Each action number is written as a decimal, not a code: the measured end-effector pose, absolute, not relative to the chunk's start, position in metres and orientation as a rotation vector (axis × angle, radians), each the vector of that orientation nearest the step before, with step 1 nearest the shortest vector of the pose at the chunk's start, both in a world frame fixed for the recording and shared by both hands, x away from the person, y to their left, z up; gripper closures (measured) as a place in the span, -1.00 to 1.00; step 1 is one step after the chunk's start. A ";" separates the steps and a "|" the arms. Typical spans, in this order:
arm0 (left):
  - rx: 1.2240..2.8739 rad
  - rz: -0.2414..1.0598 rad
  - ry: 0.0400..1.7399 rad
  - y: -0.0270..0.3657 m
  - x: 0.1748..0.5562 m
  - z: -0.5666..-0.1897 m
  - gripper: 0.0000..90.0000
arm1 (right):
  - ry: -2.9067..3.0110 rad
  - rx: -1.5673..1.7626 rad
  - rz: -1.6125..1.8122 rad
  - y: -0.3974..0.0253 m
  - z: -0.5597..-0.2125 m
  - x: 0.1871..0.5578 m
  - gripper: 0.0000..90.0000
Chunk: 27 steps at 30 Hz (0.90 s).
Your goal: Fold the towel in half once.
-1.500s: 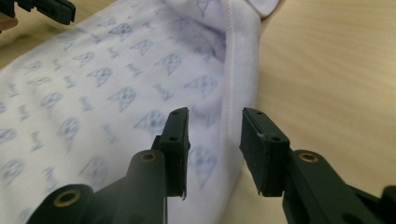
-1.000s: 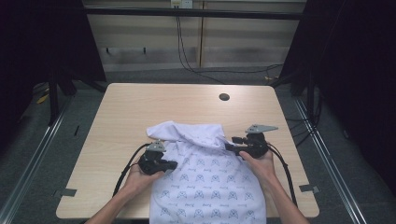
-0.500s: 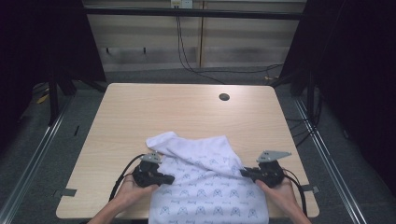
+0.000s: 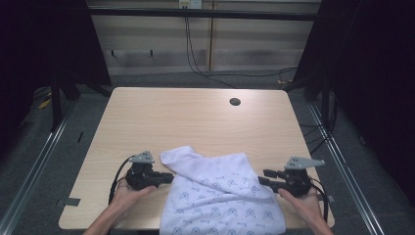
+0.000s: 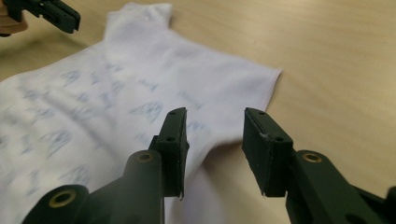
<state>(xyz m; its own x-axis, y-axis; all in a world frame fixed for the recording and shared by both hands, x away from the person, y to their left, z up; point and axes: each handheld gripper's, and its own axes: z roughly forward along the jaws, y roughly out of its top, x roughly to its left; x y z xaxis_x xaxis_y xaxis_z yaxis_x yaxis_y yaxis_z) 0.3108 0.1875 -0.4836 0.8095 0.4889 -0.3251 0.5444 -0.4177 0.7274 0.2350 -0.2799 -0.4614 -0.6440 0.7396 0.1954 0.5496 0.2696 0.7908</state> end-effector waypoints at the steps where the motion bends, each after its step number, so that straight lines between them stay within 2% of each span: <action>1: 2.084 -0.059 0.773 0.190 0.317 -0.484 0.80 | 2.326 1.194 1.291 -0.276 -0.461 0.245 0.35; 5: 2.056 -0.053 0.813 0.197 0.332 -0.488 0.79 | 2.334 1.206 1.224 -0.265 -0.469 0.289 0.35; 9: 2.073 -0.067 0.765 0.194 0.325 -0.489 0.79 | 2.343 1.282 1.196 -0.259 -0.490 0.324 0.32; 14: 2.091 -0.031 0.784 0.196 0.328 -0.490 0.76 | 2.366 1.287 1.149 -0.251 -0.506 0.336 0.29; 17: 2.018 -0.007 0.847 0.209 0.342 -0.488 0.74 | 2.368 1.279 1.172 -0.247 -0.507 0.336 0.29; 19: 1.982 -0.015 0.893 0.216 0.352 -0.488 0.72 | 2.387 1.246 1.186 -0.243 -0.508 0.335 0.44; 21: 1.975 0.055 0.914 0.219 0.362 -0.489 0.63 | 2.412 1.230 1.196 -0.239 -0.509 0.334 0.81; 22: 1.965 0.039 0.929 0.221 0.366 -0.489 0.62 | 2.417 1.241 1.210 -0.237 -0.509 0.334 0.91; 27: 1.957 0.065 0.967 0.221 0.380 -0.495 0.47 | 2.356 1.240 1.342 -0.245 -0.489 0.327 0.96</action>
<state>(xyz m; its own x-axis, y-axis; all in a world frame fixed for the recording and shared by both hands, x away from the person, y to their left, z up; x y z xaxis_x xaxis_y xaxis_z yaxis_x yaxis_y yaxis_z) 0.3798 0.2207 -0.4952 0.6895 0.6495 -0.3204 0.6010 -0.2663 0.7536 0.3267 -0.2447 -0.4893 -0.6434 0.7249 0.2461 0.5816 0.2537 0.7729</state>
